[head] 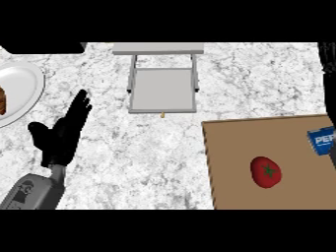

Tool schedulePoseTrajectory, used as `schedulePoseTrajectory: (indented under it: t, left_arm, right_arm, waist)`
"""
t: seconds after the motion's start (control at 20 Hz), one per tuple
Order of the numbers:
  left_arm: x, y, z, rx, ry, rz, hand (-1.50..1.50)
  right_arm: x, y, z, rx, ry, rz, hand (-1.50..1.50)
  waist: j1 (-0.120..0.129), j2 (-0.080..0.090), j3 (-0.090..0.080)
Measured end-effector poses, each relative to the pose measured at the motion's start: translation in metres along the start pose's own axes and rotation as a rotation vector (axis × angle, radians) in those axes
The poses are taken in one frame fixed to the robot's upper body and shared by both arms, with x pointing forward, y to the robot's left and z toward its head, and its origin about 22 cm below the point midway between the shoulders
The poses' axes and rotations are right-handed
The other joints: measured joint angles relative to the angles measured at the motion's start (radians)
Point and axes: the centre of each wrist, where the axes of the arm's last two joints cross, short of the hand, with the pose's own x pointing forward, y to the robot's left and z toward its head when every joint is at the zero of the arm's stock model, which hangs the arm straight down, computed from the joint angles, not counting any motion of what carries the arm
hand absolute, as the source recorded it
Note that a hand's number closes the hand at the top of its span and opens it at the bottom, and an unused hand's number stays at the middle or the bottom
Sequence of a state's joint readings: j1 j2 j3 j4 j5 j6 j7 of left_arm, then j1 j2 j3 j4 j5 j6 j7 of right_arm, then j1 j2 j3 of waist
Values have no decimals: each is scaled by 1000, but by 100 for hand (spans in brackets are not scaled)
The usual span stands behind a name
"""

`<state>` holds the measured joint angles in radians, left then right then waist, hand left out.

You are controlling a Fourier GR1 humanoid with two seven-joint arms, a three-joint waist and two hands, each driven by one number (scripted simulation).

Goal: Pick the tomato from the tray and place it in the tiered shelf

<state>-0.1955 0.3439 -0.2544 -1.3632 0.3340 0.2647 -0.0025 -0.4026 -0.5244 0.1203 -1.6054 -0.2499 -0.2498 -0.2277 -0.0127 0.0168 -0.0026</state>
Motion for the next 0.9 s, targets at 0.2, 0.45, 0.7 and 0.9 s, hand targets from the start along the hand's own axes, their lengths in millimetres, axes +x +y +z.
schedulePoseTrajectory:
  t: [0.2,0.45,0.7,0.9]
  left_arm:
    - [-16,19,11,41,107,0,0]
    - [-30,39,24,96,214,24,0]
    - [-28,45,23,76,255,42,0]
    - [-27,45,23,73,291,47,0]
  right_arm:
    - [-5,-47,23,-7,85,37,150]
    - [-35,-119,80,-33,416,274,150]
    - [-53,-163,136,-46,589,221,-150]
    - [-44,-183,160,80,584,184,-150]
  waist:
    - [-4,-13,2]
    - [-21,-8,4]
    - [-9,-17,8]
    - [-7,-21,8]
